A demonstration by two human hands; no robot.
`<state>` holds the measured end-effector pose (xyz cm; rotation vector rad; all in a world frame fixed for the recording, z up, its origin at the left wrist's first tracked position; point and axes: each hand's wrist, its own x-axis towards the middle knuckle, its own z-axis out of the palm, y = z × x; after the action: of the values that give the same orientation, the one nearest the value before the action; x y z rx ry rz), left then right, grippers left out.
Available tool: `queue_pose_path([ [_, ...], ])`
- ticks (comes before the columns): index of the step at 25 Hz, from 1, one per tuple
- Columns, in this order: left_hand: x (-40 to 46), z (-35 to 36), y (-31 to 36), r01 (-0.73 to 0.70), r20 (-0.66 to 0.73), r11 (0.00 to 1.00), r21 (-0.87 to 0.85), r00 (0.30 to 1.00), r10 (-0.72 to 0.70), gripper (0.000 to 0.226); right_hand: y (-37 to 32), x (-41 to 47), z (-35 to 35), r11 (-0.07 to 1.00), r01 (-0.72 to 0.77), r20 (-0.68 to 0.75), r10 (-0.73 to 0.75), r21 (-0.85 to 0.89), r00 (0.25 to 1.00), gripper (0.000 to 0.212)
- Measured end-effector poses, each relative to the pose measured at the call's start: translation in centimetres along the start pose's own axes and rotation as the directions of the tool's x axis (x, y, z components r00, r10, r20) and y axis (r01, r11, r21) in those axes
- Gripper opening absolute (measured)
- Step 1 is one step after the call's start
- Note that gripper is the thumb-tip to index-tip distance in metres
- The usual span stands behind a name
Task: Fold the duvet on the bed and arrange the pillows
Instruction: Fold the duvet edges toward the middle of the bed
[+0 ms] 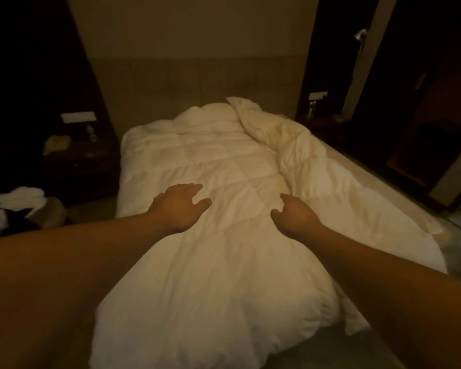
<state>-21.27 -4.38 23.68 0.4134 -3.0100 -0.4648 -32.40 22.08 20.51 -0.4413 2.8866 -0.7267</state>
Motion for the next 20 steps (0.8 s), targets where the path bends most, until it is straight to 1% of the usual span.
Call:
queue_pose_path([
  [2,-1.8,-2.7,-6.8,0.042,0.004,0.999,0.011,0.999,-0.042,0.075,-5.5,-0.9,3.0,1.000,-0.004,0.018,0.004,-0.017,1.000,0.070],
  [4,-2.7,-4.7,-12.3,0.104,0.009,0.995,-0.008,0.995,-0.104,0.072,-9.9,-1.8,5.6,0.999,-0.011,0.053,0.013,-0.030,0.999,0.071],
  [7,-2.2,-7.0,-17.4,0.145,0.017,0.986,-0.077,0.989,-0.144,0.070,-14.8,-1.5,8.2,0.999,-0.002,0.068,0.005,-0.048,0.998,0.070],
  [11,-0.1,-7.1,-20.2,0.142,0.051,0.986,-0.089,0.989,-0.138,0.071,-18.7,1.5,9.8,0.998,0.037,0.054,-0.035,-0.042,0.998,0.071],
  [16,3.3,-6.4,-22.1,0.196,0.095,0.978,-0.072,0.977,-0.189,0.071,-21.8,6.2,11.8,0.997,0.068,0.065,-0.070,0.035,0.995,0.071],
  [18,5.3,-6.1,-22.2,0.177,0.124,0.982,-0.061,0.978,-0.169,0.072,-21.9,7.5,12.1,0.998,0.035,0.066,-0.039,0.054,0.997,0.071],
  [20,7.8,-5.6,-21.9,0.121,0.158,0.991,-0.051,0.981,-0.112,0.075,-21.3,8.6,12.1,0.999,-0.017,0.057,0.015,0.036,0.998,0.068],
])
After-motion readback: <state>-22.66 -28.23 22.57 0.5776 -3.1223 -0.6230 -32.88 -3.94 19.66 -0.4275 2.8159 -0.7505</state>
